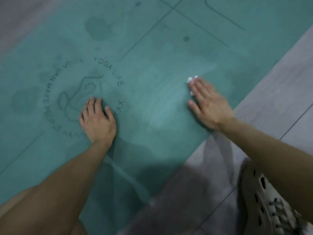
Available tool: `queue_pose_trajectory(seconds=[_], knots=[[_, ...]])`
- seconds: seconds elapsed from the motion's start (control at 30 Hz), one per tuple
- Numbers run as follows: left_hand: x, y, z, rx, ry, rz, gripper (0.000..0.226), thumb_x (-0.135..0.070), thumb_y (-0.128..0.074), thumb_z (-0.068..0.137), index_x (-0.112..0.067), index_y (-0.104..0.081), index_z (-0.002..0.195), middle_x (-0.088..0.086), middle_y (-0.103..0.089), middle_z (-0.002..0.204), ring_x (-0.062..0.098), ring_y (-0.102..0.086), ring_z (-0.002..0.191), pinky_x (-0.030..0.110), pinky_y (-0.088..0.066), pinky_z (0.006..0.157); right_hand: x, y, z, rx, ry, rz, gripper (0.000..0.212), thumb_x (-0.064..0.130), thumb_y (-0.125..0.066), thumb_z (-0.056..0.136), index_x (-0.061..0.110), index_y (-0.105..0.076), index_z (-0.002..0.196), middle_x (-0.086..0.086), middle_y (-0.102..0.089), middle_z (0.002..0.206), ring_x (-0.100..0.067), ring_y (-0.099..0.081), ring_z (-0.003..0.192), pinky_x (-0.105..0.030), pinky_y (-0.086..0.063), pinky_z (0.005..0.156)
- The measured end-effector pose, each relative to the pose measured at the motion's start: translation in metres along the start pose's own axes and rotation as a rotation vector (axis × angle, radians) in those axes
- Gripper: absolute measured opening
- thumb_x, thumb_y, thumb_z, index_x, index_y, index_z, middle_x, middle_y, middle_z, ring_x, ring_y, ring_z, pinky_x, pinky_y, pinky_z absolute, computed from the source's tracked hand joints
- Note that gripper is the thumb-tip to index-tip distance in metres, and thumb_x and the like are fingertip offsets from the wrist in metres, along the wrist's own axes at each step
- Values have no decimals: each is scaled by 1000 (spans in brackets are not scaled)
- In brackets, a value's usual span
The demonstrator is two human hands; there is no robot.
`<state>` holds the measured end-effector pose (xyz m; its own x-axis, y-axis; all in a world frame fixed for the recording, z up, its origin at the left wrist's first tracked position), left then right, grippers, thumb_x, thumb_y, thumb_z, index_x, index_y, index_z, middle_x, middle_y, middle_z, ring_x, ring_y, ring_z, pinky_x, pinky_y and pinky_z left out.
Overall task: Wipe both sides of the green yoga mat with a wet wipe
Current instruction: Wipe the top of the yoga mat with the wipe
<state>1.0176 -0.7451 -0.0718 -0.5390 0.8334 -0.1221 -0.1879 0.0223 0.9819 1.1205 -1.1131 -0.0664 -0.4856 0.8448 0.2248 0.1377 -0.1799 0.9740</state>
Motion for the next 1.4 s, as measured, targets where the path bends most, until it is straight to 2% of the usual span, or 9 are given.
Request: queue_pose_trajectory(seconds=[0.1, 0.3, 0.5, 0.7, 0.87, 0.93, 1.1, 1.17, 1.4], knots=[[-18, 23, -45, 82, 43, -45, 48, -42, -48, 101, -19, -60, 142, 2, -55, 154, 29, -48, 139, 52, -39, 116, -30, 7, 5, -26, -326, 58, 84, 66, -17, 107, 9, -7, 168, -8, -6, 176, -19, 3, 163, -43, -7, 132], [-78, 43, -148, 473, -198, -16, 93, -68, -65, 86, -19, -39, 160, 9, -28, 171, 29, -28, 156, 46, -31, 125, 105, -28, -63, 195, 702, 38, 73, 50, -42, 110, 13, -16, 168, -6, -12, 176, -19, -4, 163, -42, -13, 132], [-93, 41, -144, 671, -285, 217, 140, -87, -70, 69, -14, -4, 168, 20, -3, 175, 35, -8, 162, 44, -23, 130, -40, 9, -7, -34, -355, 62, 78, 60, -20, 108, 10, -10, 168, -7, -9, 176, -20, 0, 163, -44, -11, 132], [-93, 45, -145, 713, -334, 300, 159, -90, -78, 54, -13, 3, 168, 20, -1, 175, 35, -8, 162, 42, -27, 127, 84, -25, -70, 206, 658, 23, 71, 49, -35, 112, 15, -10, 169, -4, -8, 176, -18, -1, 163, -43, -11, 132], [-98, 49, -146, 707, -352, 324, 159, -92, -75, 54, -14, 3, 168, 20, -2, 175, 35, -9, 162, 43, -32, 124, -70, 23, -27, -35, -386, 45, 79, 61, -9, 107, 12, -10, 168, -7, -9, 176, -21, -3, 163, -47, -12, 131], [-99, 50, -145, 703, -350, 334, 159, -92, -76, 54, -13, 3, 167, 21, -4, 175, 36, -10, 162, 44, -33, 124, -63, 21, -40, -36, -474, 82, 82, 63, -15, 107, 10, -5, 168, -8, -3, 176, -20, 4, 163, -45, -6, 132], [-101, 52, -144, 713, -346, 356, 159, -91, -77, 53, -12, 1, 167, 24, -6, 173, 38, -13, 161, 45, -35, 122, 107, -28, -122, 257, 547, 121, 78, 57, -35, 110, 10, -11, 168, -8, -7, 176, -20, 3, 163, -45, -13, 131], [-102, 52, -145, 724, -338, 364, 160, -89, -79, 53, -11, 1, 167, 25, -5, 173, 39, -13, 161, 45, -34, 123, 102, -24, -125, 259, 664, 64, 74, 55, -30, 111, 13, -12, 169, -5, -9, 176, -18, 0, 163, -44, -11, 132], [-104, 50, -144, 741, -322, 356, 161, -86, -83, 53, -11, 2, 167, 24, -2, 174, 40, -11, 161, 48, -37, 120, -79, 27, -47, -37, -547, 89, 81, 64, -9, 107, 11, -7, 168, -6, -6, 176, -18, 3, 163, -43, -7, 132]])
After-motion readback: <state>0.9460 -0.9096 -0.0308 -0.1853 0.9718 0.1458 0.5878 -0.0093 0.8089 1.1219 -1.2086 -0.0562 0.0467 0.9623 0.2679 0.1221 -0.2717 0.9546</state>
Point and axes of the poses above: each hand's wrist, its own z-axis towards the middle knuckle, its own y-axis out of the back of the hand, x = y × z, the point moved 6 cm from there along z, towards the middle knuckle
